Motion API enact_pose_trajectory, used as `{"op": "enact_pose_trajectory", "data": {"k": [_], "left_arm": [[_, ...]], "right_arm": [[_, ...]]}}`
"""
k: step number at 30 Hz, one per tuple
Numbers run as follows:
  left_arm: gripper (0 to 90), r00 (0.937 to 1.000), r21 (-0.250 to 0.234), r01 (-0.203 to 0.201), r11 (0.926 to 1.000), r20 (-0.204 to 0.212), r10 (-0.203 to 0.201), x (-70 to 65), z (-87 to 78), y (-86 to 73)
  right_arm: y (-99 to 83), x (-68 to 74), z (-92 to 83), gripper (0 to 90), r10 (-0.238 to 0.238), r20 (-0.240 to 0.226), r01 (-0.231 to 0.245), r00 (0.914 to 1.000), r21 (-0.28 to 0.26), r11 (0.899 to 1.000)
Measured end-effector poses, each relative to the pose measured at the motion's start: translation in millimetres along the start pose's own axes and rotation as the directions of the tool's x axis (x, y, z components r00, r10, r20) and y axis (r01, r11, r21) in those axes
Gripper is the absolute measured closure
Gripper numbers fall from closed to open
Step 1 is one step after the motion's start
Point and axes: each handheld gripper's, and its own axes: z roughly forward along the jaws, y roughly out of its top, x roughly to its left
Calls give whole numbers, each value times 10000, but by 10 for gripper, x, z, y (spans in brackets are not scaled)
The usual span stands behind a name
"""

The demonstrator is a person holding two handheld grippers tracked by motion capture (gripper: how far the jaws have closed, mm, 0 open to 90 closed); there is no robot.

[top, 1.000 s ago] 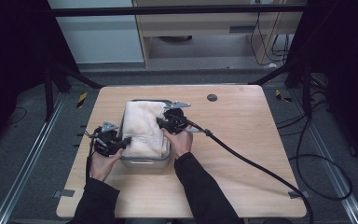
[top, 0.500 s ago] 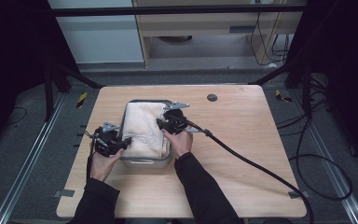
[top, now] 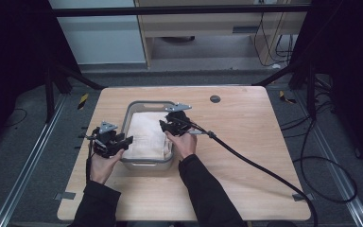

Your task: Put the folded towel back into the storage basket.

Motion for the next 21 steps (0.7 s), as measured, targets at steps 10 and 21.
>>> {"op": "enact_pose_trajectory", "data": {"k": [10, 21], "left_arm": [[500, 10000, -946, 56, 9955, 47, -52, 9, -220, 32], [348, 10000, -1670, -59, 9859, -11, 58, 122, -460, -116]], "right_arm": [[81, -89, -348, 436, -291, -2, 290, 9996, -709, 9971], [-49, -392, -958, 217, -234, -175, 208, 9996, -1331, 9909]]}}
